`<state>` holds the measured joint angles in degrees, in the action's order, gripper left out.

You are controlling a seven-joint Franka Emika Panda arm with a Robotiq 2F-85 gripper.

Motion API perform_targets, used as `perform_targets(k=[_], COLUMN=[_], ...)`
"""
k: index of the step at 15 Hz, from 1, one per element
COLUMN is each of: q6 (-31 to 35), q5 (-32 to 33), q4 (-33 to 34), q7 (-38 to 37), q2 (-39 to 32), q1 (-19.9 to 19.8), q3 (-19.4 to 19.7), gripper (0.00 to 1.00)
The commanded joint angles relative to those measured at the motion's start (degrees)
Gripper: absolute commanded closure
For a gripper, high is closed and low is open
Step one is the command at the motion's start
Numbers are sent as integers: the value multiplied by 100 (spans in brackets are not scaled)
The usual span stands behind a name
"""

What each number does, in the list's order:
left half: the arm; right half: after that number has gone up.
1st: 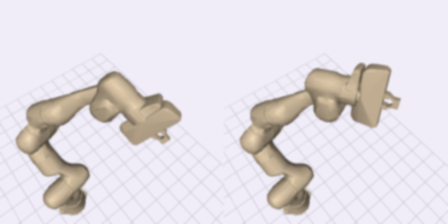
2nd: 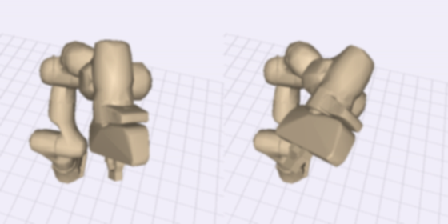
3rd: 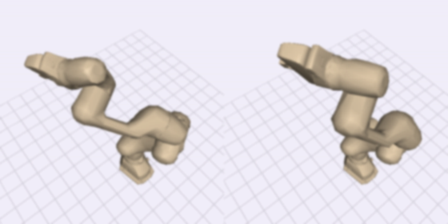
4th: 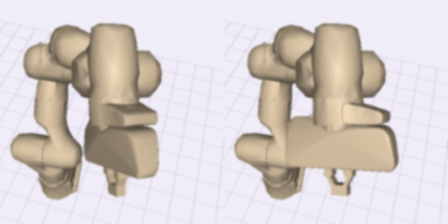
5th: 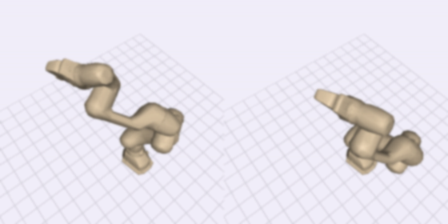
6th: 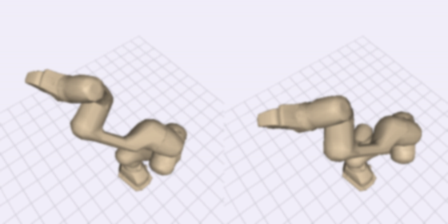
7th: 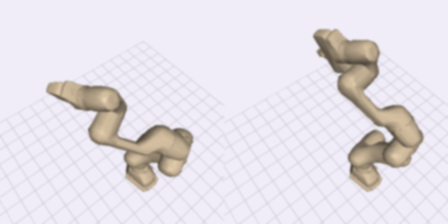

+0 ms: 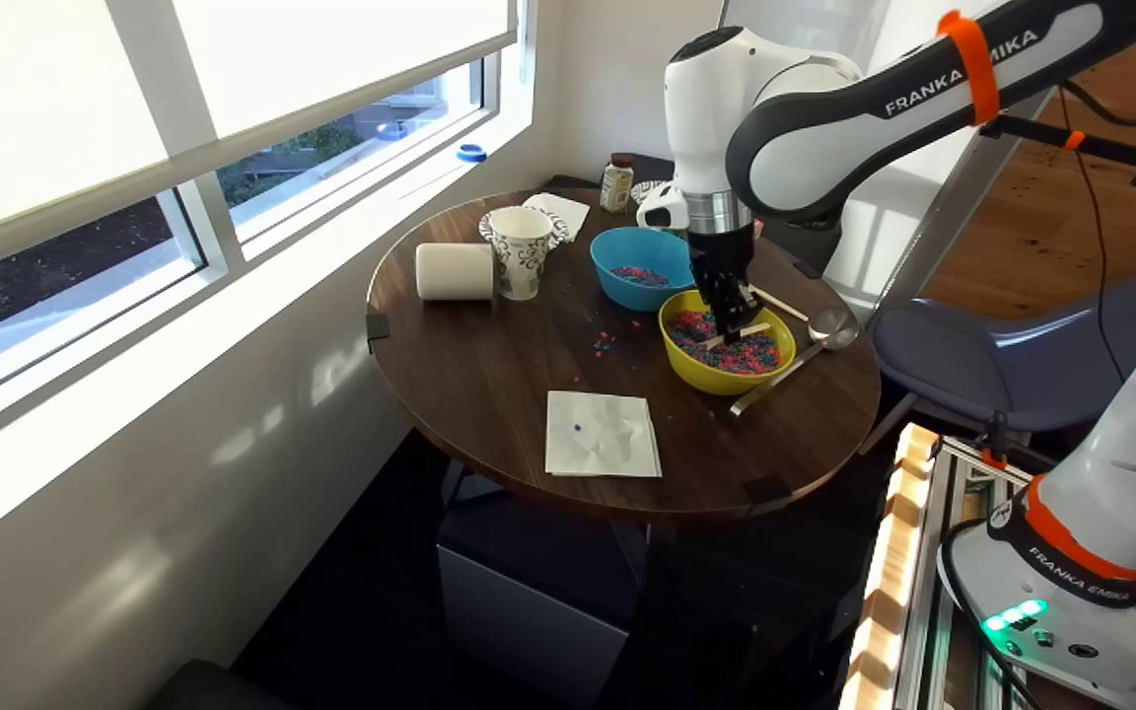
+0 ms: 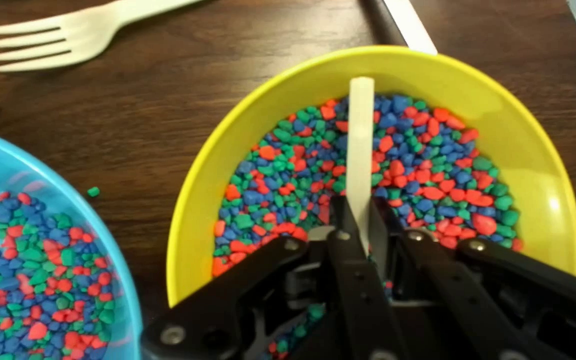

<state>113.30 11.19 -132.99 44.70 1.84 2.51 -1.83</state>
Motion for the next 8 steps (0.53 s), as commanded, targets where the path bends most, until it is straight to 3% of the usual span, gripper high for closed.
perform_targets(k=[1, 8], q6=[79, 67], q5=[-189, -279], q4=[-210, -290], q7=[401, 886], q2=[311, 640], q1=[-5, 1], q3=[26, 123], gripper=[97, 97])
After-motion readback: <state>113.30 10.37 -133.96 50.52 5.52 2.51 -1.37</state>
